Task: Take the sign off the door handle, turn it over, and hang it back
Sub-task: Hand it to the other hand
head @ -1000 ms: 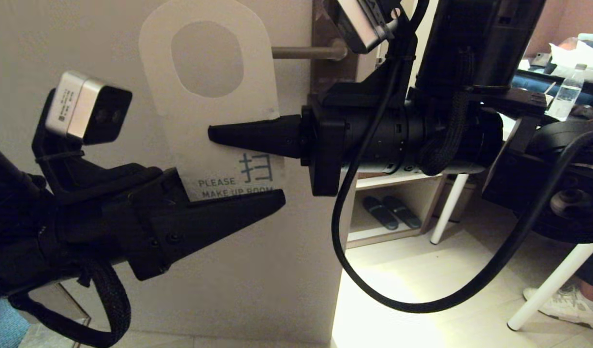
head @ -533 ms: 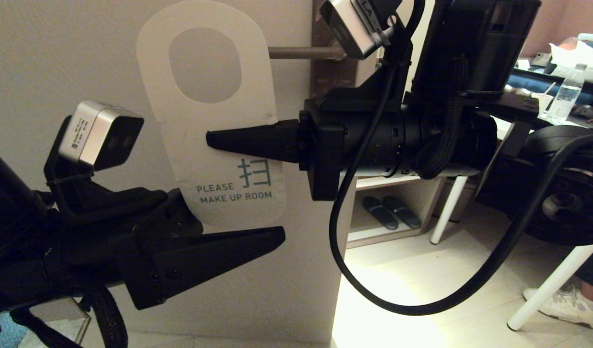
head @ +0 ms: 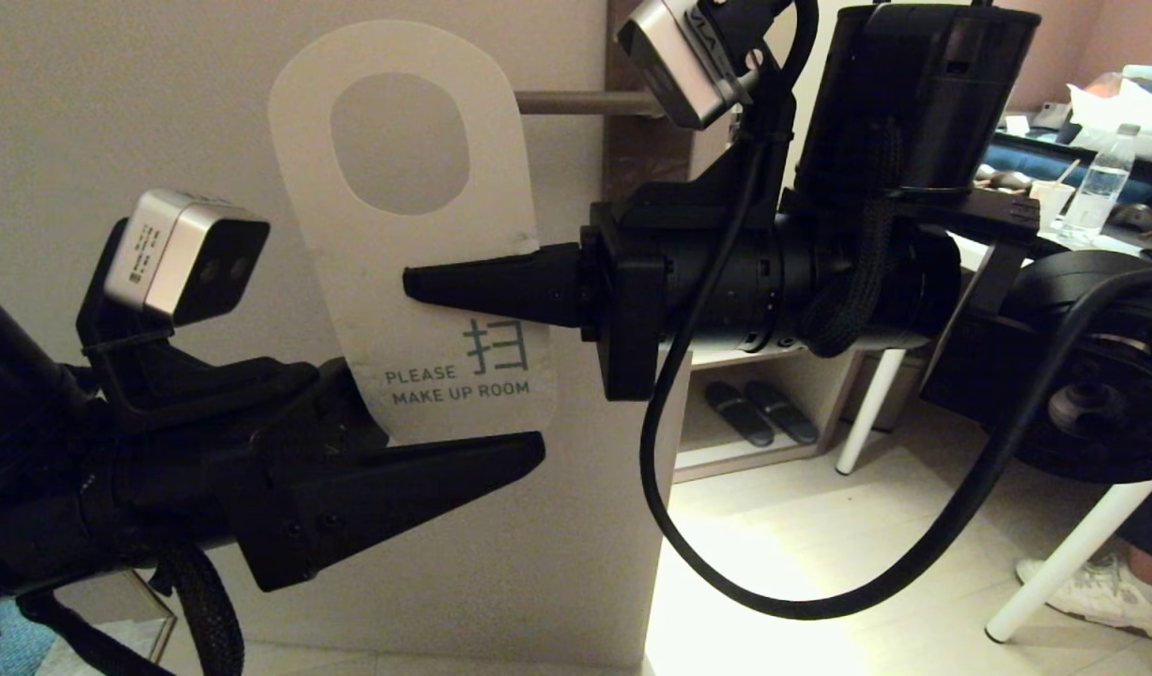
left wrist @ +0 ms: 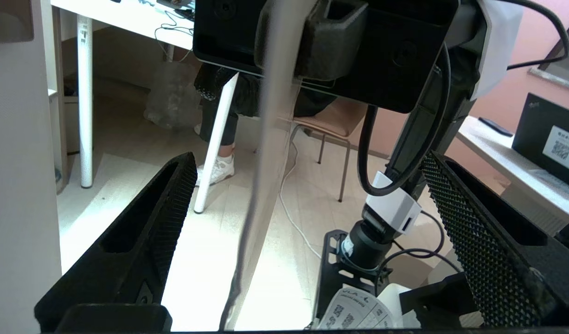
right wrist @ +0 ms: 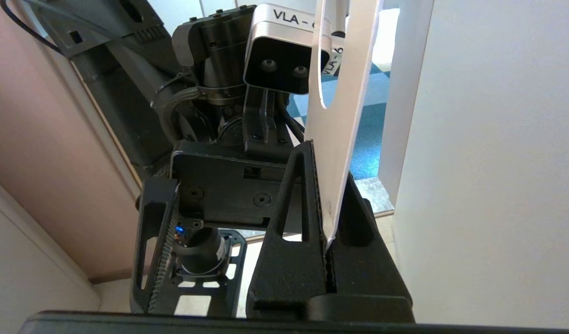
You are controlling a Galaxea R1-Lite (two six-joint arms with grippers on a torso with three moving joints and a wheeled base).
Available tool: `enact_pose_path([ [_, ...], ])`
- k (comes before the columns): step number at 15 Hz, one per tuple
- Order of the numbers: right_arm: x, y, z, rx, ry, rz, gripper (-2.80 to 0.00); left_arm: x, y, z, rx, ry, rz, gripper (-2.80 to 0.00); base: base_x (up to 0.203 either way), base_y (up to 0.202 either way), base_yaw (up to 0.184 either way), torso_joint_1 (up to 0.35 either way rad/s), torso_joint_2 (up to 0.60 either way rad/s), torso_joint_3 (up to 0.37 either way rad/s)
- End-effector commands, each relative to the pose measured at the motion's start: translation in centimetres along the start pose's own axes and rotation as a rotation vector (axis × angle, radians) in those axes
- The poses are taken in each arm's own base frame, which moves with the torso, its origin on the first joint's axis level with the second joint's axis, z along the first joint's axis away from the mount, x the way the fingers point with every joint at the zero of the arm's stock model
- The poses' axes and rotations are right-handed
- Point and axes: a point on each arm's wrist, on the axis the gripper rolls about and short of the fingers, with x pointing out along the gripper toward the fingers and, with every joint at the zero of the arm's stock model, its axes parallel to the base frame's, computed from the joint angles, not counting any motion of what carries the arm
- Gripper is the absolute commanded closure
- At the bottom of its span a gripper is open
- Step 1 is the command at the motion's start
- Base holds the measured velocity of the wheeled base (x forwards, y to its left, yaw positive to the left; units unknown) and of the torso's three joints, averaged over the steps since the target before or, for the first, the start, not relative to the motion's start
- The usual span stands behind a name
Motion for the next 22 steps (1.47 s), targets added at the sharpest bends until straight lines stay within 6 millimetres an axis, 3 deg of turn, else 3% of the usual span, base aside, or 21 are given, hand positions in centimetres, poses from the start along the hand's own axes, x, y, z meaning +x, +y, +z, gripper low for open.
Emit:
enact_pose_path([
  [1,0.03,0.0,-0.01,-0.002,-0.001,0.006,0.0,-0.03,-0.08,0.07,0.008,-0.002,-0.007,-2.8,0.0,0.0,0.0,0.0,0.0,0.0],
  [15,0.25,0.32,-0.05,-0.003,0.001,0.016,0.0,-0.01,-0.04,-0.03,0.054,0.013,-0.032,-2.8,0.0,0.0,0.0,0.0,0.0,0.0],
  [16,0.25,0.32,-0.05,-0.003,0.001,0.016,0.0,-0.01,-0.04,-0.03,0.054,0.013,-0.032,0.0,0.0,0.0,0.0,0.0,0.0,0.0],
  [22,0.5,0.51,-0.27,0.0,0.006,0.025,0.0,-0.06,-0.11,0.04,0.056,0.01,-0.032,0.0,0.0,0.0,0.0,0.0,0.0,0.0],
])
